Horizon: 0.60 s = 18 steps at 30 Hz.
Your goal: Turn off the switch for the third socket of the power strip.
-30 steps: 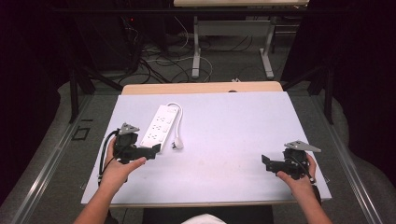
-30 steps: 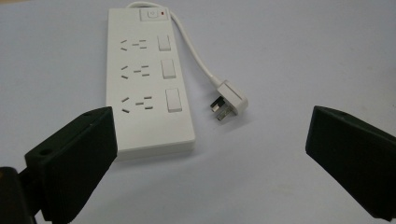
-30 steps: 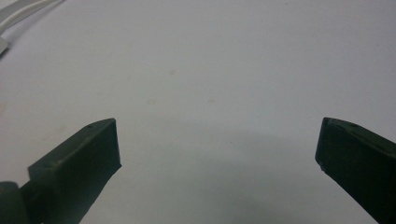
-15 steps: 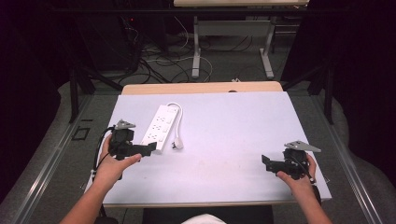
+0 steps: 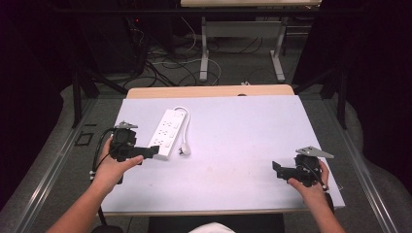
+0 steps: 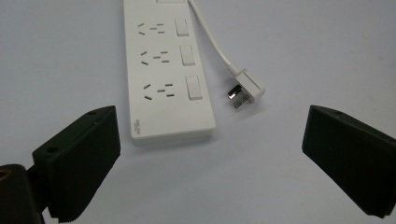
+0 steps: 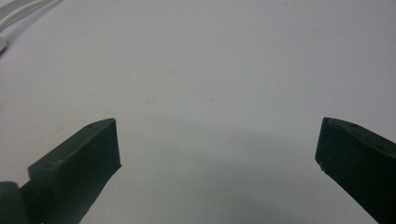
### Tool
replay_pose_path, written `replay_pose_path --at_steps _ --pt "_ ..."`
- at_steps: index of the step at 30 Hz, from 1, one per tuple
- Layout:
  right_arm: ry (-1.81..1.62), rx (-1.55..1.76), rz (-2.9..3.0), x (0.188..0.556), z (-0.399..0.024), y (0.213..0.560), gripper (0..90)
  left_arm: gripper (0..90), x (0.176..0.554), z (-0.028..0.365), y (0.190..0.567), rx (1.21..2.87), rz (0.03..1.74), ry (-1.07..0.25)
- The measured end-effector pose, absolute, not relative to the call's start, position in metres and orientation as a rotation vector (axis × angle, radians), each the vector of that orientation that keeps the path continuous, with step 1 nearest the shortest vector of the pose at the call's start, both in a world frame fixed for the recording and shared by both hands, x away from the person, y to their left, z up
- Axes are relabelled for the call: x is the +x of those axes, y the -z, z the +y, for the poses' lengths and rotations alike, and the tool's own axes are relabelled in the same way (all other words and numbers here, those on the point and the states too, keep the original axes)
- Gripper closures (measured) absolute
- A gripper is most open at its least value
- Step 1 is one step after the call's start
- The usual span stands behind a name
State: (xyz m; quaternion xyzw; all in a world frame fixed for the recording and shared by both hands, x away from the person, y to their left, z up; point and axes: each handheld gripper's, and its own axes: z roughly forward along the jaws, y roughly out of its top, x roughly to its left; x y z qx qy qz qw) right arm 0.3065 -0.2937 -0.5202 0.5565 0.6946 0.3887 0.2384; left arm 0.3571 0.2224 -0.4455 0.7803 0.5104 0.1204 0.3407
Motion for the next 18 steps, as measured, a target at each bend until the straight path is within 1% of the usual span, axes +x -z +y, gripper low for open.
replay_pose_path --at_steps 11,15,18 --pt "-1.072 1.52 1.909 0.308 -0.295 0.521 0.0 11.6 0.371 0.221 0.444 2.042 1.384 -0.286" --pt "-1.072 1.523 1.909 0.307 -0.295 0.521 0.0 12.6 0.378 0.22 0.444 2.039 1.397 -0.273" --pt "-1.073 1.518 1.913 0.308 -0.296 0.522 0.0 15.7 0.382 0.22 0.445 2.026 1.418 -0.258"
